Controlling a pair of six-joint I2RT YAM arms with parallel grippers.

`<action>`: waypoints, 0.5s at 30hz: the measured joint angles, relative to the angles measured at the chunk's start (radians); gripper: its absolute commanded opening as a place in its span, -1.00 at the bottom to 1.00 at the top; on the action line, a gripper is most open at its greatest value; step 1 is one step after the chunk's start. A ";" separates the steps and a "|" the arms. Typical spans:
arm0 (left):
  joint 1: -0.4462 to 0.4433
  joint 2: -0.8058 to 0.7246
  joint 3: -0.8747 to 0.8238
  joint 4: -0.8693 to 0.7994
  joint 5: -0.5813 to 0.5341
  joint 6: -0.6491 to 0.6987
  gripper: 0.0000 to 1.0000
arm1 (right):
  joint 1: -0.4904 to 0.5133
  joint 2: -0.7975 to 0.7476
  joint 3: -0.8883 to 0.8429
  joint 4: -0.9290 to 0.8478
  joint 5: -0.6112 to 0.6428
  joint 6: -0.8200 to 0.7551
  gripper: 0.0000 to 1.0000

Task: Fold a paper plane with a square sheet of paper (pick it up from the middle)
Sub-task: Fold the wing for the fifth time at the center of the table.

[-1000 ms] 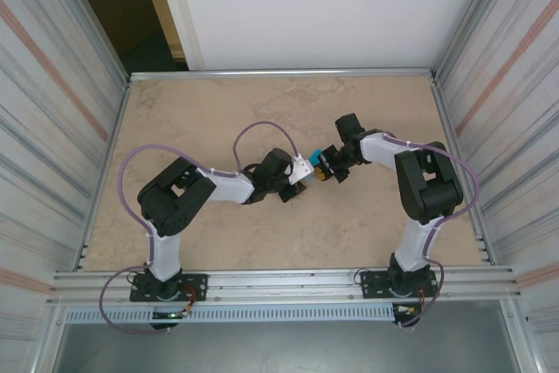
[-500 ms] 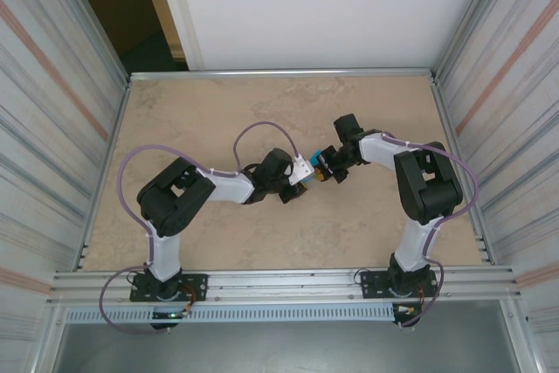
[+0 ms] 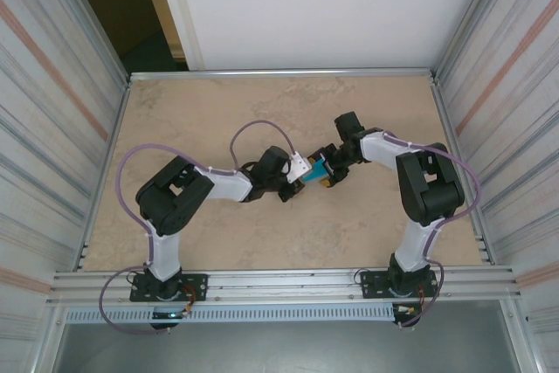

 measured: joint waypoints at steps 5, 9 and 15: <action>0.041 0.000 0.026 -0.060 0.083 -0.036 -0.75 | -0.050 -0.074 0.016 -0.019 0.031 -0.034 0.46; 0.047 0.008 0.076 -0.130 0.124 -0.045 -0.76 | -0.096 -0.122 0.015 -0.036 0.065 -0.066 0.48; 0.047 0.033 0.150 -0.241 0.150 -0.049 -0.78 | -0.129 -0.173 -0.005 -0.060 0.111 -0.124 0.47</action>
